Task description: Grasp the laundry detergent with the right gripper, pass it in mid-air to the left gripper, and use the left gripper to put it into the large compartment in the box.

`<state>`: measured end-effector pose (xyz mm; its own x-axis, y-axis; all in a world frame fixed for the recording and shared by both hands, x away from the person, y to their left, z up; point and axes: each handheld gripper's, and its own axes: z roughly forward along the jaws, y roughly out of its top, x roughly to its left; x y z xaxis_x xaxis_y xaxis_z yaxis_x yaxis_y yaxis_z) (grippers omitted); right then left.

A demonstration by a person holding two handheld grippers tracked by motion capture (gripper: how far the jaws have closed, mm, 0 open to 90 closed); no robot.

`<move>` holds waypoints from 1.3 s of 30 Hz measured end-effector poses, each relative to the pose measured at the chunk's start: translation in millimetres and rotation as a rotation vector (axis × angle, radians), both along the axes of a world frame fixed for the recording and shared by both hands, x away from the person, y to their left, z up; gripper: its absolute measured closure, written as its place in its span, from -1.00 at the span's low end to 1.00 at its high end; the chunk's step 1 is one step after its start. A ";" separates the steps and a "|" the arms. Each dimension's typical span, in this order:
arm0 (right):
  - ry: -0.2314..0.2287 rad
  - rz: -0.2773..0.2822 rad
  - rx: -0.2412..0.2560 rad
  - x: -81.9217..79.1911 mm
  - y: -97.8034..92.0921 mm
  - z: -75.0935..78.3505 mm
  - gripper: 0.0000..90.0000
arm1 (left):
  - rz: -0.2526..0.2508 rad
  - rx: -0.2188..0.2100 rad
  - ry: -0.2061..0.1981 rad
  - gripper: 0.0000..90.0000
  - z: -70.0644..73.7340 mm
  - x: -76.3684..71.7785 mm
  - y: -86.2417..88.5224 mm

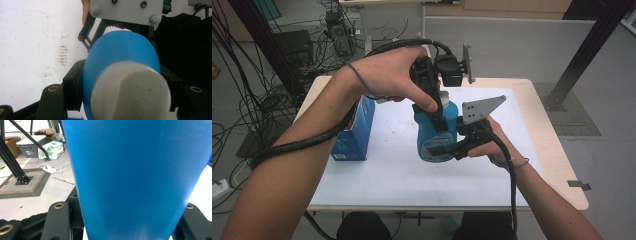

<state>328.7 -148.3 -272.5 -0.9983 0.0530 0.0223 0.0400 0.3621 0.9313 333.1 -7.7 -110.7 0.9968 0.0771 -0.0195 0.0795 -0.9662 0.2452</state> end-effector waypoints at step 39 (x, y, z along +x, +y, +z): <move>0.006 0.003 0.010 0.9 -0.9 -0.1 -0.06 | 0.008 -0.004 -0.003 -0.18 0.5 0.0 -1.8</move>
